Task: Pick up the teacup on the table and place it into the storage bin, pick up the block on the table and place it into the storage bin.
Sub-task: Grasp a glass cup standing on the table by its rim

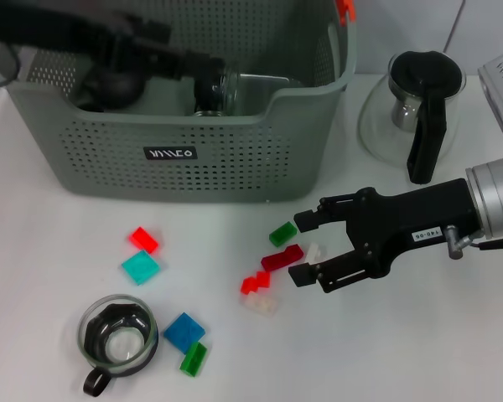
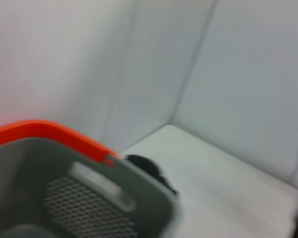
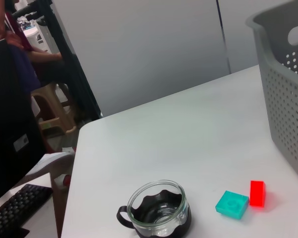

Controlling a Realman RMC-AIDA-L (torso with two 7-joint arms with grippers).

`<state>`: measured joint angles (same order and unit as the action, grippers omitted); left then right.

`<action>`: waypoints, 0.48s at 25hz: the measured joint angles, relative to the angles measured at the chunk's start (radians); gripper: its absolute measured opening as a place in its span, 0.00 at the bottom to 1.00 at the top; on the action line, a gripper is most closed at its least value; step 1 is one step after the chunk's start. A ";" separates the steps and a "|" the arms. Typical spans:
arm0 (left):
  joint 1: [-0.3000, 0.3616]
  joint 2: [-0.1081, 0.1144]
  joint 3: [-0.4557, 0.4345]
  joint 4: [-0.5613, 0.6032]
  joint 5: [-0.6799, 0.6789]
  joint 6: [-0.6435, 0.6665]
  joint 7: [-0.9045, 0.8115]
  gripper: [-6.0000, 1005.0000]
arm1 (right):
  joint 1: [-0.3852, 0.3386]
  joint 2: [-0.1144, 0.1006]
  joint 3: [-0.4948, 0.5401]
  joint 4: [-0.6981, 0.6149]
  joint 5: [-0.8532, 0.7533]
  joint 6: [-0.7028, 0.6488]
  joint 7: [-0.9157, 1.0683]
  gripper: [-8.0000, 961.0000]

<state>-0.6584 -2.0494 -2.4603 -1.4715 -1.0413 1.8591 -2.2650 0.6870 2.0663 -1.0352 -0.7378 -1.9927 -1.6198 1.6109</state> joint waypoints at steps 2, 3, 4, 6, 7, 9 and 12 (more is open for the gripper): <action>0.010 0.000 -0.033 0.010 -0.030 0.052 0.028 0.84 | -0.001 0.000 0.000 0.000 0.000 0.000 -0.001 0.95; 0.018 0.000 -0.048 0.015 -0.043 0.072 0.040 0.84 | -0.001 0.000 0.000 0.000 0.000 0.000 -0.001 0.95; 0.029 0.000 -0.062 0.021 -0.058 0.093 0.054 0.84 | -0.001 0.001 0.000 0.000 0.000 0.000 -0.001 0.95; 0.049 0.001 -0.072 0.030 -0.074 0.109 0.074 0.84 | -0.001 0.001 0.000 0.000 0.000 0.000 -0.001 0.95; 0.063 0.001 -0.073 0.033 -0.080 0.114 0.081 0.84 | -0.001 0.001 0.000 0.000 0.000 0.000 -0.002 0.95; 0.094 0.002 -0.072 0.036 -0.093 0.129 0.096 0.84 | -0.001 0.001 0.000 0.000 0.000 0.000 -0.002 0.95; 0.131 0.001 -0.077 0.032 -0.114 0.146 0.119 0.84 | -0.001 0.002 0.000 0.000 0.001 -0.001 -0.002 0.95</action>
<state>-0.5279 -2.0484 -2.5370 -1.4395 -1.1553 2.0051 -2.1461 0.6856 2.0678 -1.0349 -0.7378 -1.9915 -1.6208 1.6092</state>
